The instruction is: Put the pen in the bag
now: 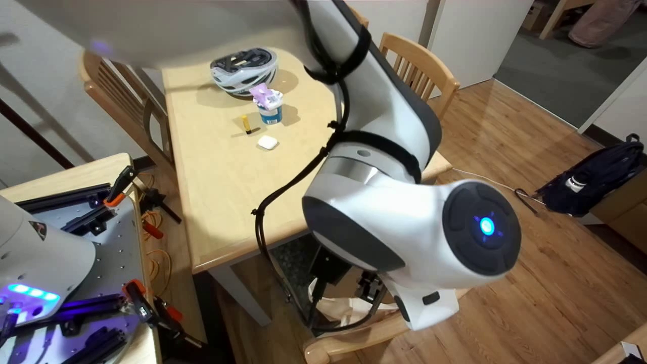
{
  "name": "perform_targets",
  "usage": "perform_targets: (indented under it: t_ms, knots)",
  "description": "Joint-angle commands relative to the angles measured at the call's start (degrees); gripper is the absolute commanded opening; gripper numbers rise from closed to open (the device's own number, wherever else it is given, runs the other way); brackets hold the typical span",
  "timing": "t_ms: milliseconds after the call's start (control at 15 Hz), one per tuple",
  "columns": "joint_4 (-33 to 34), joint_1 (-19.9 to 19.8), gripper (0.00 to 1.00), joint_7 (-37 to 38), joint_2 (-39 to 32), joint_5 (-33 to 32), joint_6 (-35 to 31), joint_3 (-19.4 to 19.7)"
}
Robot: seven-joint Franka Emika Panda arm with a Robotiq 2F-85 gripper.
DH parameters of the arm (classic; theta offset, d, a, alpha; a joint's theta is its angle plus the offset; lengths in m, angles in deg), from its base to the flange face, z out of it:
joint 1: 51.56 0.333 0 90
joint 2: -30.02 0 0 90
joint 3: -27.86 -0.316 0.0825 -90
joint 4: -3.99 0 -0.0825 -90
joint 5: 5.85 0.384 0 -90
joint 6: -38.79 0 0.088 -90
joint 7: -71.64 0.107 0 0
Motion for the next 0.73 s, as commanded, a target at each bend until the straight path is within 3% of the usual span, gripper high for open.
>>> perform_targets:
  t_ms: [0,267,400,533,600,667]
  knots:
    - [-6.04,6.78,1.0,7.73,4.93,-7.38,-9.98,3.24]
    - [-13.49,14.6,1.0,13.73,8.75,-18.41,-22.52,6.1]
    - [-16.47,13.96,1.0,10.88,11.47,-18.8,-21.36,2.93]
    - [-19.23,10.06,1.0,4.12,14.55,-14.07,-17.82,-3.27]
    - [-14.78,12.94,1.0,10.49,9.77,-17.24,-19.62,0.38]
    - [-16.15,12.35,1.0,8.93,10.95,-16.31,-19.17,-1.27]
